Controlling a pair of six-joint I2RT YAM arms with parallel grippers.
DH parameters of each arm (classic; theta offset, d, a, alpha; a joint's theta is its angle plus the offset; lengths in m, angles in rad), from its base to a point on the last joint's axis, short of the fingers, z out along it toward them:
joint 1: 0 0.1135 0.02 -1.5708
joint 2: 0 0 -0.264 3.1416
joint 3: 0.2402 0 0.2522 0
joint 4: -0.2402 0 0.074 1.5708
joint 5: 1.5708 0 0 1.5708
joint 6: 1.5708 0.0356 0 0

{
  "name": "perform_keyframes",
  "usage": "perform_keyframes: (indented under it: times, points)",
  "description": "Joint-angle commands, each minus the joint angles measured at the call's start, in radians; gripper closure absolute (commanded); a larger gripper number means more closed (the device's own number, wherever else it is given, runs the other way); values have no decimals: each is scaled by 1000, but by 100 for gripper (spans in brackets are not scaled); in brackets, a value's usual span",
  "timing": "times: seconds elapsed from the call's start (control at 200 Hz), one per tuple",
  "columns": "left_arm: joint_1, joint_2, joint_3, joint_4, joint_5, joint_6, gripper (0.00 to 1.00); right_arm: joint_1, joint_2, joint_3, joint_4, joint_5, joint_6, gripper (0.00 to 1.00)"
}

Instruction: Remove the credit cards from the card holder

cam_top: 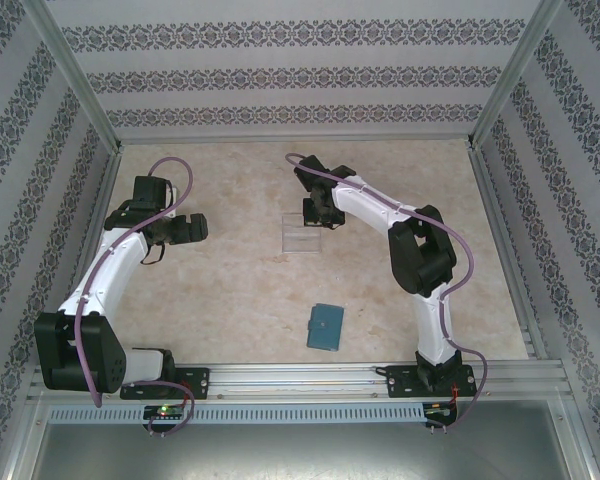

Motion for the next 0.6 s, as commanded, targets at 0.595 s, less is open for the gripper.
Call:
perform_keyframes:
  times: [0.595]
  points:
    - [5,-2,5,-34,-15,10,0,27,-69,38,-87,38,-12,80]
